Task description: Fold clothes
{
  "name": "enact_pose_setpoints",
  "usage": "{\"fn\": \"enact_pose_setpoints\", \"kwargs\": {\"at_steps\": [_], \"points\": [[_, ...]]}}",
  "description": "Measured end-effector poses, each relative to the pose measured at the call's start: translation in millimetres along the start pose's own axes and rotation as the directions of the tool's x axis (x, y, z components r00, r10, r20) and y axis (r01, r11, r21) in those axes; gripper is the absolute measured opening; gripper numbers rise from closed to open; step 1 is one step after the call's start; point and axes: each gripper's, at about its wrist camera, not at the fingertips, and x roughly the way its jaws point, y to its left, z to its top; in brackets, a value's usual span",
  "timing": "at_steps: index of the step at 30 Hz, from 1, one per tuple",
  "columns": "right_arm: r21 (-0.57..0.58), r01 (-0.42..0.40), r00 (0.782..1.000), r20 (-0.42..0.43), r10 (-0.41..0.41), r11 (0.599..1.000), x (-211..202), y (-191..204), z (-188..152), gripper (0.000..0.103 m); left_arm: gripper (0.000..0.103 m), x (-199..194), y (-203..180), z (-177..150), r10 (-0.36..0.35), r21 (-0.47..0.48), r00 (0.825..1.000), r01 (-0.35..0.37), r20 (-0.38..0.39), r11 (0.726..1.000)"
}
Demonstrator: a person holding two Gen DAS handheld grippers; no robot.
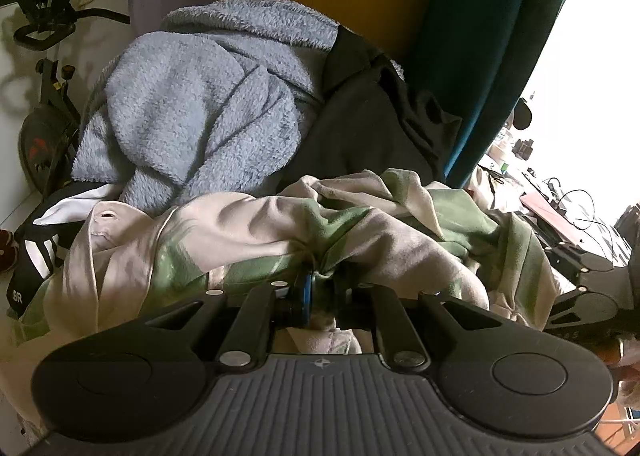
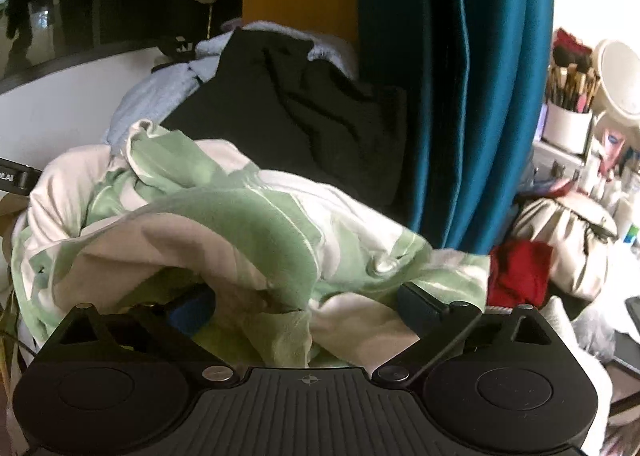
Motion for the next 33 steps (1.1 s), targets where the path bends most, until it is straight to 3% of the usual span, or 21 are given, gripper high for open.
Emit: {"fn": "enact_pose_setpoints", "kwargs": {"at_steps": [1, 2, 3, 4, 7, 12, 18, 27, 29, 32, 33], "points": [[0.008, -0.011, 1.000, -0.006, 0.011, 1.000, 2.1, 0.3, -0.2, 0.080, 0.012, 0.1, 0.0, -0.1, 0.001, -0.001, 1.000, -0.001, -0.001, 1.000], [0.012, -0.045, 0.999, -0.011, 0.045, 0.999, 1.2, 3.7, 1.0, 0.056, 0.012, 0.1, 0.0, 0.1, 0.001, -0.002, 1.000, -0.001, -0.001, 1.000], [0.015, -0.070, 0.997, -0.016, 0.070, 0.997, -0.5, 7.9, 2.8, 0.037, 0.012, 0.5, -0.1, 0.3, 0.004, -0.003, 1.000, -0.004, -0.002, 1.000], [0.015, -0.089, 0.996, -0.019, 0.089, 0.996, -2.7, 12.6, 4.7, 0.037, 0.012, 1.1, -0.1, 0.3, 0.007, -0.003, 1.000, -0.007, -0.003, 1.000], [-0.003, -0.131, 0.991, 0.013, 0.131, 0.991, -16.6, 26.1, 9.1, 0.020, 0.012, 2.8, 0.4, 0.2, 0.017, -0.008, 1.000, -0.017, -0.007, 1.000], [0.001, -0.236, 0.971, 0.019, 0.236, 0.972, -26.8, 33.9, 10.6, 0.018, 0.012, 6.9, 1.0, -1.1, 0.021, -0.014, 1.000, -0.021, -0.016, 1.000], [0.054, -0.149, 0.984, -0.093, 0.153, 0.987, 8.7, 30.6, -5.6, 0.016, 0.012, 8.1, -2.5, -2.8, 0.025, 0.000, 0.999, -0.025, -0.022, 1.000], [0.080, -0.114, 0.985, -0.122, 0.123, 0.990, 18.7, 31.0, -7.8, 0.016, 0.012, 5.5, -2.4, -2.8, 0.020, -0.015, 0.999, -0.021, -0.031, 1.000], [0.087, -0.111, 0.985, -0.125, 0.122, 0.990, 19.0, 29.2, -9.5, 0.016, 0.013, 0.8, -5.9, -3.3, 0.018, 0.017, 1.000, -0.018, -0.025, 1.000], [0.119, -0.106, 0.983, -0.134, 0.122, 0.987, 19.0, 22.6, -12.0, 0.016, 0.030, -17.6, -8.1, -14.0, -0.002, 0.147, 1.000, 0.004, -0.011, 0.989], [0.147, -0.109, 0.982, -0.139, 0.129, 0.983, 19.5, 18.0, -13.0, 0.016, 0.050, -24.9, -7.6, -19.1, -0.008, 0.192, 1.000, 0.009, -0.006, 0.981]]}}
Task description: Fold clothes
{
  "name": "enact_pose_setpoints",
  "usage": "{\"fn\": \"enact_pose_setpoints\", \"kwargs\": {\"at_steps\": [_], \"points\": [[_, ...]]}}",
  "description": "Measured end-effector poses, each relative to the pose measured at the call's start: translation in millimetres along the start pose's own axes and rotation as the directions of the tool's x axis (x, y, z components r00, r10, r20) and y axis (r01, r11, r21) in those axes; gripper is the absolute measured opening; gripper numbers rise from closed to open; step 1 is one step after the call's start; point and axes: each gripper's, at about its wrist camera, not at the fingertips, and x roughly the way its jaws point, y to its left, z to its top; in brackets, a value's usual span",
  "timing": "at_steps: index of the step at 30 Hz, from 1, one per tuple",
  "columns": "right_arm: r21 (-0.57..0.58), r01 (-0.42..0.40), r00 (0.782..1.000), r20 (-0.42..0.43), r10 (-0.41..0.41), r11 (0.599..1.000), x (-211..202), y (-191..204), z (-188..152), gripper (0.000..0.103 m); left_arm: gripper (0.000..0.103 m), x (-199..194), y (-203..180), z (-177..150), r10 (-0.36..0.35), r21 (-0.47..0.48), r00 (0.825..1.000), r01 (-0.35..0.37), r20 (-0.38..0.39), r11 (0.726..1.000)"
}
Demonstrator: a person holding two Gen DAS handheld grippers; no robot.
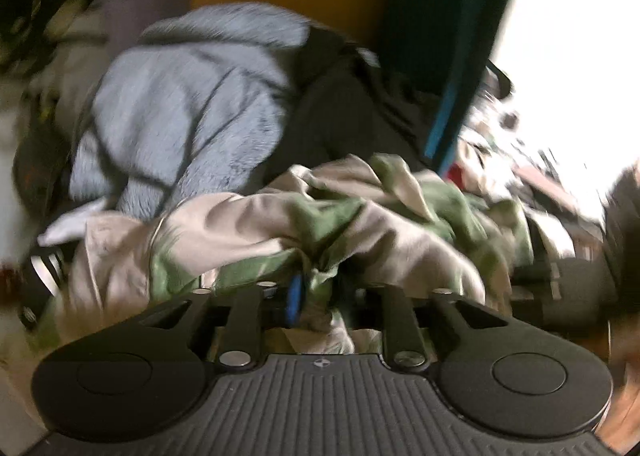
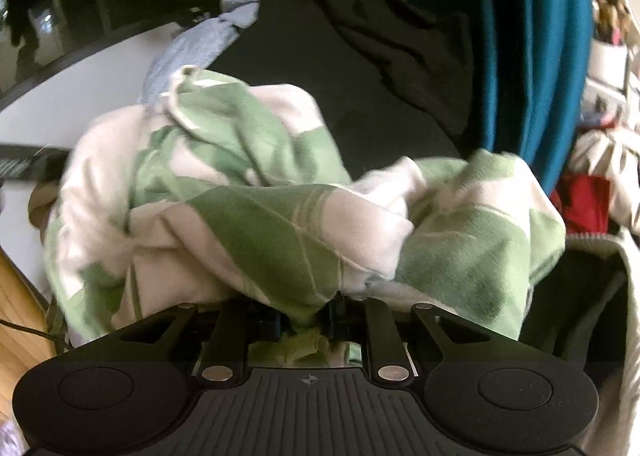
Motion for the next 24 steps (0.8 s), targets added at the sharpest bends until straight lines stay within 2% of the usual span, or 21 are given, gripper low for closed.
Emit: {"fn": "enact_pose_setpoints", "kwargs": {"at_steps": [1, 2, 5, 6, 7, 9, 11, 14, 19, 20, 21, 22, 24], "points": [[0.031, -0.009, 1.000, -0.004, 0.009, 0.999, -0.2, -5.0, -0.6, 0.016, 0.073, -8.5, 2.5, -7.5, 0.004, 0.032, 1.000, -0.004, 0.006, 0.999], [0.057, -0.016, 1.000, -0.008, 0.016, 0.998, -0.3, -9.2, -0.9, 0.016, 0.078, -17.5, 7.5, -16.3, 0.024, 0.050, 1.000, -0.025, 0.017, 0.998], [0.054, -0.014, 1.000, -0.012, 0.015, 0.998, -2.0, -10.3, -2.7, 0.016, 0.080, -39.3, 27.4, -37.2, 0.088, 0.053, 0.996, -0.090, 0.032, 0.995], [0.049, -0.011, 1.000, -0.012, 0.012, 0.999, -1.8, -9.4, -2.9, 0.016, 0.083, -44.5, 37.3, -42.2, 0.106, 0.033, 0.994, -0.107, 0.031, 0.994], [0.047, -0.009, 1.000, -0.013, 0.009, 0.999, -1.7, -8.8, -3.0, 0.016, 0.089, -49.4, 48.7, -46.9, 0.129, 0.007, 0.991, -0.129, 0.034, 0.992], [0.059, -0.012, 1.000, -0.016, 0.013, 0.998, -1.2, -10.0, -2.2, 0.017, 0.094, -52.6, 69.8, -54.5, 0.205, -0.025, 0.978, -0.204, 0.028, 0.979], [0.063, -0.013, 1.000, -0.018, 0.014, 0.998, -0.9, -10.6, -1.6, 0.017, 0.095, -48.5, 85.8, -60.6, 0.261, -0.029, 0.965, -0.261, 0.001, 0.965], [0.059, -0.009, 1.000, -0.019, 0.011, 0.998, -2.6, -10.2, -2.5, 0.017, 0.095, -30.9, 99.1, -66.9, 0.281, 0.000, 0.958, -0.281, -0.053, 0.960], [0.064, -0.004, 1.000, -0.026, 0.006, 0.998, -9.5, -10.8, -3.1, 0.017, 0.095, 7.5, 82.8, -58.1, 0.268, 0.129, 0.961, -0.258, -0.071, 0.958], [0.068, -0.003, 1.000, -0.027, 0.005, 0.998, -10.6, -11.9, -1.6, 0.017, 0.087, 12.7, 76.7, -55.6, 0.258, 0.160, 0.964, -0.244, -0.069, 0.956], [0.071, -0.002, 1.000, -0.027, 0.004, 0.997, -12.1, -12.6, -0.4, 0.017, 0.046, 15.5, 70.8, -53.3, 0.225, 0.185, 0.971, -0.209, -0.074, 0.960], [0.075, -0.003, 1.000, -0.024, 0.005, 0.997, -15.0, -11.9, -0.4, 0.017, 0.021, 17.5, 66.1, -49.7, 0.195, 0.195, 0.976, -0.173, -0.096, 0.965], [0.065, -0.011, 1.000, -0.011, 0.012, 0.998, -24.4, -8.7, 0.2, 0.014, 0.018, 11.2, 56.6, -44.4, 0.190, 0.206, 0.978, -0.170, -0.085, 0.964]]}}
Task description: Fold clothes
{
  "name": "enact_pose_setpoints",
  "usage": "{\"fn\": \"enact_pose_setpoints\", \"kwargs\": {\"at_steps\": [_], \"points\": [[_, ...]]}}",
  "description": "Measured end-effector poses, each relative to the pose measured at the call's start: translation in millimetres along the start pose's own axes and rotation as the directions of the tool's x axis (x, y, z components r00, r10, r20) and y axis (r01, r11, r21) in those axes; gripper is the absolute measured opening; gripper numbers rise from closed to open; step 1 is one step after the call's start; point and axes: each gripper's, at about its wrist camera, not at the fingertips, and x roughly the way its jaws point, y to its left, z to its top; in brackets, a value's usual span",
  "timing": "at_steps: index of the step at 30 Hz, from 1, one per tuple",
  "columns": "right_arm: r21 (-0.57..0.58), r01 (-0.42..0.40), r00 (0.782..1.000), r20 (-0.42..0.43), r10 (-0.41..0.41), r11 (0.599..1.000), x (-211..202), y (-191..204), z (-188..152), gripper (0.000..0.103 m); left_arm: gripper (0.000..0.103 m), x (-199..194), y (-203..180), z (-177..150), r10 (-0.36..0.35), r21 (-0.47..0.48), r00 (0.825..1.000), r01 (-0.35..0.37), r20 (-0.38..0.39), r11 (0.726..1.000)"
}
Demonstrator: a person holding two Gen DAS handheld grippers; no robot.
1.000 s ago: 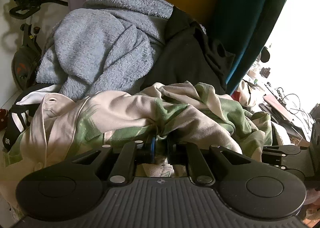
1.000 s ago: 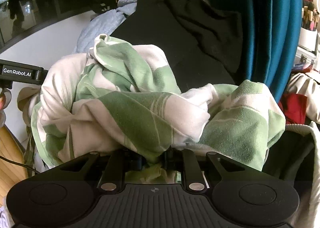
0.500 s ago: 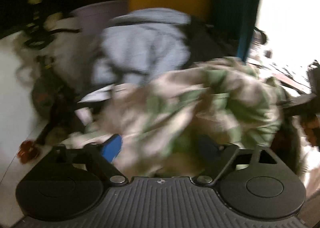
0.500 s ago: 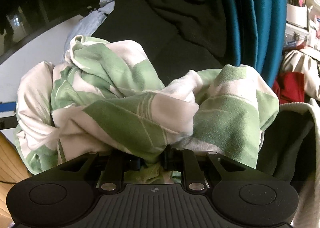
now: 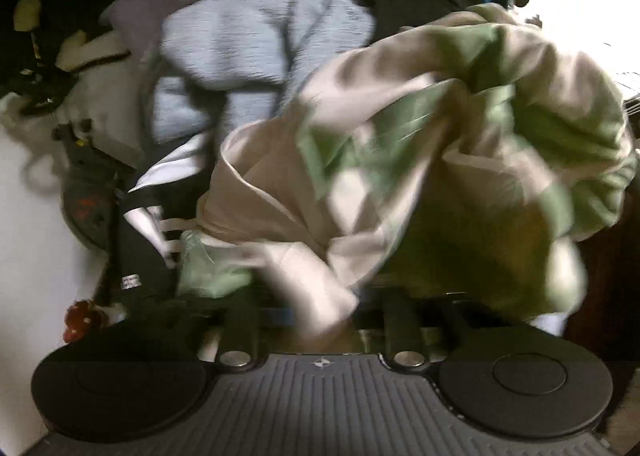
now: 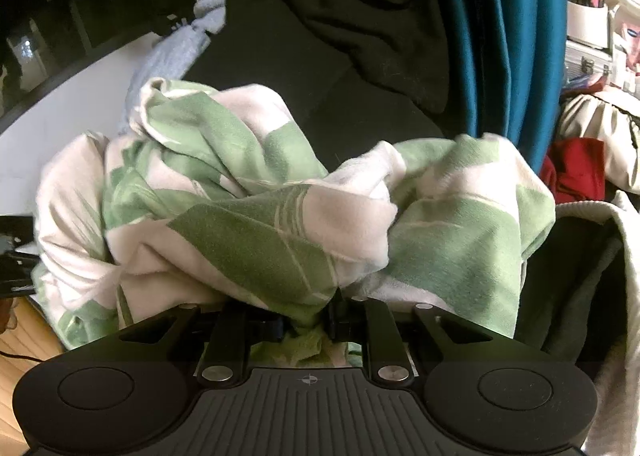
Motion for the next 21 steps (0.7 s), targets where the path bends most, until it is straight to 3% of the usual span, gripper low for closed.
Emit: {"fn": "enact_pose_setpoints", "kwargs": {"at_steps": [2, 4, 8, 11, 17, 19, 21], "points": [[-0.024, -0.013, 1.000, 0.019, 0.013, 1.000, -12.1, 4.7, 0.5, 0.013, 0.017, -17.9, -3.1, 4.3, -0.009, -0.011, 0.999, 0.010, 0.046, 1.000], [-0.053, -0.044, 0.998, 0.044, 0.047, 0.998, -27.8, 9.9, -0.4, 0.013, 0.016, -39.7, 1.9, 9.3, -0.055, -0.079, 0.995, 0.062, 0.087, 0.995], [-0.087, -0.163, 0.977, 0.127, 0.173, 0.983, -61.8, 16.9, 3.9, 0.013, 0.016, -78.9, 5.7, 20.1, -0.201, -0.213, 0.960, 0.241, 0.192, 0.947], [-0.104, -0.213, 0.958, 0.171, 0.228, 0.972, -54.7, 32.3, 27.3, 0.013, 0.016, -76.2, -0.3, 29.8, -0.248, -0.261, 0.944, 0.302, 0.218, 0.917], [-0.080, -0.115, 0.981, 0.147, 0.126, 0.990, -20.7, 30.1, 42.6, 0.015, 0.017, -33.8, -7.9, 25.4, -0.229, -0.354, 0.955, 0.284, 0.189, 0.891], [-0.089, -0.073, 0.988, 0.128, 0.084, 0.993, -18.6, 24.9, 34.3, 0.021, 0.018, -24.8, -9.1, 22.8, -0.222, -0.370, 0.959, 0.272, 0.174, 0.888], [-0.140, -0.002, 0.989, 0.147, 0.023, 0.990, -22.5, 26.7, 24.8, 0.040, 0.018, -20.4, -10.2, 21.2, -0.214, -0.375, 0.964, 0.260, 0.160, 0.890]]}}
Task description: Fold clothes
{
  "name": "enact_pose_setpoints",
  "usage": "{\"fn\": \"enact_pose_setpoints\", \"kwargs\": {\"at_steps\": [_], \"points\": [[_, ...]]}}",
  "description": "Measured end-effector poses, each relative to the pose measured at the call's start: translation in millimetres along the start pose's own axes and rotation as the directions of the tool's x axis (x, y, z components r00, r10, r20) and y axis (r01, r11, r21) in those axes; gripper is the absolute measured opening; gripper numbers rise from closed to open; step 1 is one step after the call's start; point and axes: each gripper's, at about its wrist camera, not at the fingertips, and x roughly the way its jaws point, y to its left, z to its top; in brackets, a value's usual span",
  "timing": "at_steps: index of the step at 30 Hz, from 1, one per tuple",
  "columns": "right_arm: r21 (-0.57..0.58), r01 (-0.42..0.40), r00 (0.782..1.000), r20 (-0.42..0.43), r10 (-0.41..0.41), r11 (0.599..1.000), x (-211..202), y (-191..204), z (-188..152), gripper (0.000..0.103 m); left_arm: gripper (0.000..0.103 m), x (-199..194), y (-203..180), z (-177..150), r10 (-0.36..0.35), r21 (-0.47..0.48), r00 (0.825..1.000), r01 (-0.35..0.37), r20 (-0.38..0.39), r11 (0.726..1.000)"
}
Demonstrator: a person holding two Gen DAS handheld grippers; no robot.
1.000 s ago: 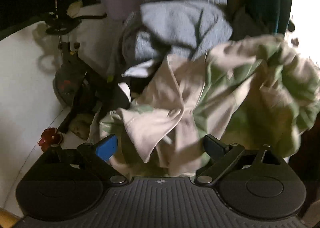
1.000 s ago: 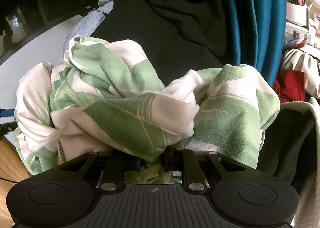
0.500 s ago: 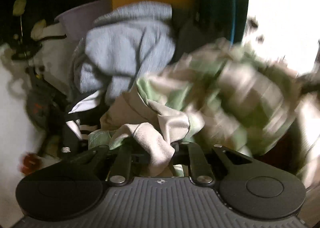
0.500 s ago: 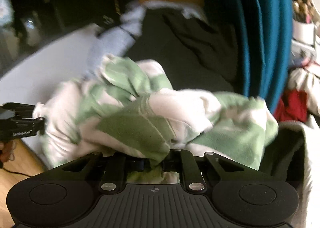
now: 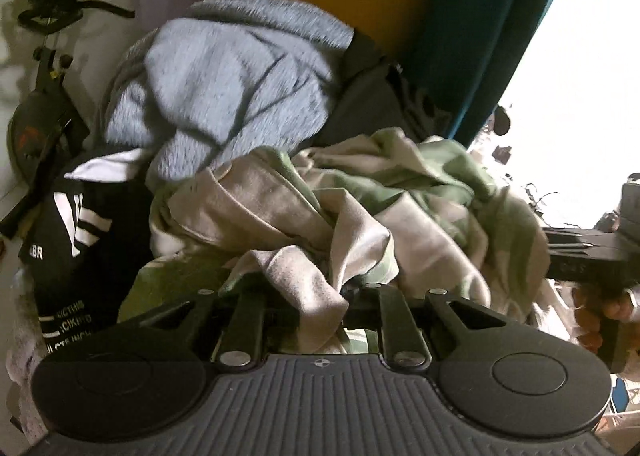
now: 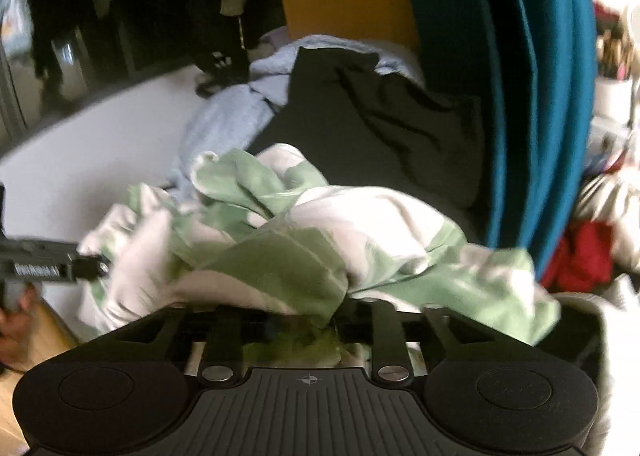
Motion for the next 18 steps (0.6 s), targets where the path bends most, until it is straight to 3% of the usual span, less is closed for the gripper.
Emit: {"fn": "enact_pose_setpoints", "kwargs": {"at_steps": [1, 3, 5, 7, 12, 18], "points": [[-0.029, 0.035, 0.999, 0.013, -0.035, 0.999, -2.7, 1.6, -3.9, 0.048, 0.019, 1.2, 0.4, -0.7, 0.004, 0.002, 1.000, -0.004, -0.005, 1.000], [-0.075, 0.139, 0.987, 0.092, -0.132, 0.987, -9.2, 5.2, -8.4, 0.099, 0.019, 2.6, 1.5, -1.2, 0.010, 0.011, 1.000, -0.010, -0.014, 1.000], [-0.112, 0.239, 0.961, 0.169, -0.219, 0.965, -15.0, 8.4, -12.6, 0.102, 0.020, 4.7, 2.9, -1.3, 0.015, 0.019, 1.000, -0.015, -0.024, 1.000], [-0.127, 0.277, 0.952, 0.172, -0.254, 0.952, -12.0, 4.8, -13.8, 0.102, 0.021, 8.2, 4.6, -0.9, 0.021, 0.022, 0.999, -0.020, -0.036, 1.000], [-0.066, 0.278, 0.960, 0.066, -0.274, 0.958, 17.3, -26.4, -12.4, 0.102, 0.025, 18.3, 7.1, -4.5, 0.057, 0.038, 0.995, -0.055, -0.077, 0.998], [-0.054, 0.204, 0.979, -0.021, -0.205, 0.978, 44.3, -39.5, -17.7, 0.102, 0.028, 28.2, 18.3, -14.8, 0.062, -0.005, 0.992, -0.063, -0.114, 0.998]]}}
